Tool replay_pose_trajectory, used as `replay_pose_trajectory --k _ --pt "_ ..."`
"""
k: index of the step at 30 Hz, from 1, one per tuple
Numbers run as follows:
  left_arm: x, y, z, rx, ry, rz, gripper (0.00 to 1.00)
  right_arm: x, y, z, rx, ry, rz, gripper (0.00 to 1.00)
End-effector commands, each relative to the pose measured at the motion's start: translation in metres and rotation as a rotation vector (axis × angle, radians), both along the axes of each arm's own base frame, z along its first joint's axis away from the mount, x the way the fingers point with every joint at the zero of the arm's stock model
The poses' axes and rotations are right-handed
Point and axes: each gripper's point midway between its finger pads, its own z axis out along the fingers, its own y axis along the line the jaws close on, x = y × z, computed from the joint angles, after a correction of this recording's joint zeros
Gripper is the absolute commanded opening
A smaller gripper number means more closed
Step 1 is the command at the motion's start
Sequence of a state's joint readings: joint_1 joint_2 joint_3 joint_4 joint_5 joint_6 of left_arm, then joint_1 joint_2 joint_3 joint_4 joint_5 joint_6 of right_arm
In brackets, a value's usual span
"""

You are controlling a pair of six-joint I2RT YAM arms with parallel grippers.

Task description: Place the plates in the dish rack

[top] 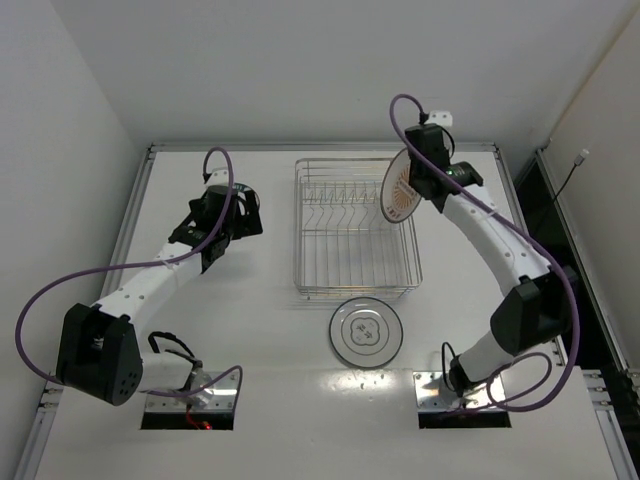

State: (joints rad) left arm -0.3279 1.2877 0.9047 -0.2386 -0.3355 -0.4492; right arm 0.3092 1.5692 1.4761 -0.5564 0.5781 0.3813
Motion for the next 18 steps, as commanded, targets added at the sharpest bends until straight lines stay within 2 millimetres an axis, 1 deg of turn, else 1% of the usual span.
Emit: replay_pose_trajectory --k 1,2,3,4,6,7,8,10,11,14,15,16,18 --pt "0.008 -0.005 0.017 -0.008 -0.048 -0.01 1.0 0.005 -0.007 0.04 -0.103 -0.115 -0.081 0.0" --pt "0.008 -0.005 0.017 -0.008 -0.048 -0.01 1.0 0.004 -0.008 0.044 -0.122 -0.127 -0.092 0.0" --pt "0.008 -0.005 0.017 -0.008 -0.048 -0.01 1.0 0.004 -0.003 0.047 -0.124 -0.14 -0.089 0.0" --pt "0.008 -0.005 0.017 -0.008 -0.048 -0.01 1.0 0.003 -0.007 0.048 -0.149 -0.14 -0.108 0.0" --pt "0.008 -0.005 0.017 -0.008 -0.048 -0.01 1.0 0.002 0.0 0.056 -0.164 -0.158 -0.1 0.0" --pt "0.008 -0.005 0.017 -0.008 -0.048 -0.01 1.0 0.001 -0.005 0.063 -0.193 -0.163 -0.115 0.0" --pt "0.008 -0.005 0.017 -0.008 -0.048 -0.01 1.0 -0.001 -0.002 0.064 -0.199 -0.166 -0.115 0.0" --pt "0.008 -0.005 0.017 -0.008 -0.048 -0.01 1.0 -0.002 -0.001 0.076 -0.215 -0.194 -0.113 0.0" --pt "0.008 -0.005 0.017 -0.008 -0.048 -0.01 1.0 -0.002 -0.001 0.076 -0.216 -0.194 -0.113 0.0" --pt "0.008 -0.005 0.017 -0.008 -0.048 -0.01 1.0 0.0 0.0 0.088 -0.213 -0.222 -0.099 0.0" --pt "0.008 -0.005 0.017 -0.008 -0.048 -0.01 1.0 0.003 0.003 0.083 -0.214 -0.21 -0.088 0.0" --pt "0.008 -0.005 0.017 -0.008 -0.048 -0.01 1.0 0.007 0.007 0.07 -0.224 -0.178 -0.072 0.0" --pt "0.008 -0.005 0.017 -0.008 -0.048 -0.01 1.0 0.012 0.01 0.061 -0.229 -0.158 -0.061 0.0"
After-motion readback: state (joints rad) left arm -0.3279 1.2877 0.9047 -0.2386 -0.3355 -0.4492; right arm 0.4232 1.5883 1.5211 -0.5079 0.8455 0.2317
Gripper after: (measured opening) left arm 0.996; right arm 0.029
